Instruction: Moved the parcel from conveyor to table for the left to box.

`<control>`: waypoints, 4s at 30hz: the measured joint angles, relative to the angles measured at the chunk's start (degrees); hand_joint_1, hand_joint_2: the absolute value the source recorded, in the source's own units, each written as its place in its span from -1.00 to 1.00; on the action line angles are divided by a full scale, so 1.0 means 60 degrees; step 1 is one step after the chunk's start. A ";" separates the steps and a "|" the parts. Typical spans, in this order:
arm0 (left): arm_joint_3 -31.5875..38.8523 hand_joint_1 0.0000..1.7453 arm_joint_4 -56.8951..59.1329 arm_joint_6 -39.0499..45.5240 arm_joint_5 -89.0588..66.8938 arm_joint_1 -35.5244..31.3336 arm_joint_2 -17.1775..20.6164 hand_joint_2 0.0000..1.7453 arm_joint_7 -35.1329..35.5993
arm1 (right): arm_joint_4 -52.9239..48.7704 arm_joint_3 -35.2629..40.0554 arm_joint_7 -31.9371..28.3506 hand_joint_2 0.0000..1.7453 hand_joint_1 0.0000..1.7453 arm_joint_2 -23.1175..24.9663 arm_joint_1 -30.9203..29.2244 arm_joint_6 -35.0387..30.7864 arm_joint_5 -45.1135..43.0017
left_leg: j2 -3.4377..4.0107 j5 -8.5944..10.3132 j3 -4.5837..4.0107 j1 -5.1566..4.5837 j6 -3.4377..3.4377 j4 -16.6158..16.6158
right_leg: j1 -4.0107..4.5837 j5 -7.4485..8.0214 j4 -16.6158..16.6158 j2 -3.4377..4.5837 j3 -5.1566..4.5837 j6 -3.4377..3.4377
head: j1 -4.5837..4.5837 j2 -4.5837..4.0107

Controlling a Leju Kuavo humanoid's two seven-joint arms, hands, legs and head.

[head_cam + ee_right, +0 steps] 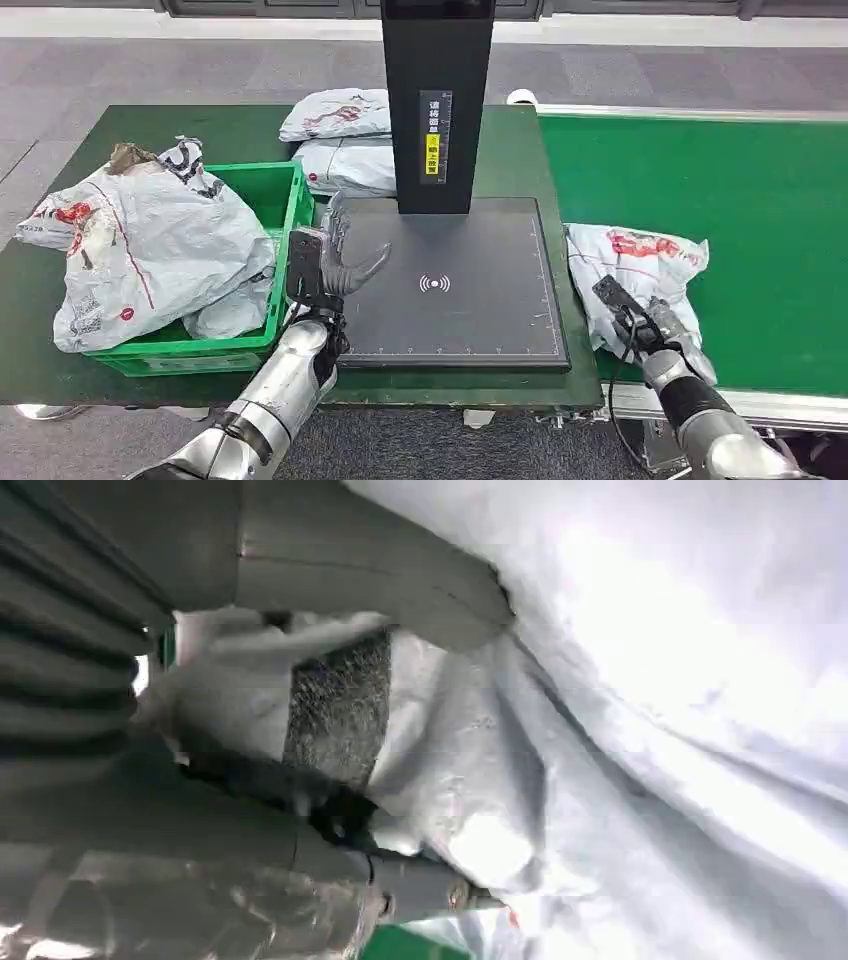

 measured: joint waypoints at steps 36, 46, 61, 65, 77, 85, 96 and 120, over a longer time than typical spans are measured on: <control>0.0000 -1.00 0.0084 0.0088 -0.0029 -0.0115 0.0055 1.00 -0.0018 | 0.0153 -0.0375 -0.1159 1.00 1.00 0.0758 -0.0014 -0.0443 0.0482 | 0.0071 -0.0014 0.0056 0.0026 -0.0021 -0.0001 | 0.0028 0.0001 0.0001 0.0056 0.0037 -0.0004 | 0.0004 0.0000; 0.0000 -1.00 -0.0128 0.0401 0.0029 0.0140 0.0109 1.00 -0.0088 | -0.0603 -0.0944 -0.6136 1.00 1.00 0.1538 -0.0026 -0.3986 -0.0785 | 0.0065 -0.0003 0.0029 0.0025 -0.0030 -0.0003 | 0.0025 0.0005 0.0027 0.0045 0.0012 -0.0013 | 0.0004 0.0000; 0.0000 -1.00 0.0186 0.0477 0.0036 -0.0118 -0.0007 1.00 -0.0343 | -0.5341 0.0947 -0.5671 1.00 1.00 0.2127 -0.0917 -0.2796 -0.3635 | 0.0047 0.0031 -0.0060 0.0003 -0.0057 -0.0003 | 0.0001 0.0016 0.0063 0.0041 -0.0104 -0.0038 | 0.0004 0.0000; 0.0000 -1.00 0.0208 0.0474 0.0044 -0.0129 -0.0004 1.00 -0.0346 | -0.5351 0.1053 -0.5715 1.00 1.00 0.2131 -0.0931 -0.2792 -0.3639 | 0.0048 0.0031 -0.0060 0.0001 -0.0056 -0.0002 | -0.0001 0.0017 0.0062 0.0034 -0.0104 -0.0038 | 0.0004 0.0000; 0.0000 -1.00 0.0273 0.0470 0.0106 -0.0144 -0.0007 1.00 -0.0393 | -0.5450 0.1527 -0.5679 1.00 1.00 0.2284 -0.0924 -0.1315 -0.3992 | 0.0045 0.0031 -0.0060 0.0004 -0.0057 -0.0004 | 0.0003 0.0017 0.0063 0.0025 -0.0106 -0.0039 | 0.0004 0.0000; -0.0084 -1.00 0.0284 0.0306 0.0109 -0.0250 -0.0029 1.00 -0.0280 | -0.4571 0.3039 -0.4881 1.00 1.00 0.2798 -0.0970 0.1457 -0.4047 | 0.0029 0.0033 -0.0060 0.0013 -0.0059 -0.0006 | 0.0015 0.0012 0.0063 0.0017 -0.0100 -0.0046 | 0.0004 0.0000; -0.0459 -1.00 0.0623 0.0080 0.0335 -0.0587 -0.0106 1.00 -0.0281 | -0.3501 0.4605 -0.5533 1.00 1.00 0.3154 -0.0964 0.2377 -0.3963 | 0.0022 0.0033 -0.0060 0.0011 -0.0060 -0.0004 | 0.0011 0.0012 0.0061 0.0016 -0.0096 -0.0046 | 0.0004 0.0000; -0.0707 -1.00 0.0987 0.0317 0.0860 -0.0779 -0.0080 1.00 -0.0743 | -0.4842 0.3511 -0.7107 -1.00 -1.00 0.2444 -0.0147 -0.1943 -0.5436 | 0.0019 0.0032 -0.0058 0.0002 -0.0058 -0.0001 | 0.0001 0.0012 0.0056 0.0014 -0.0094 -0.0044 | 0.0004 0.0000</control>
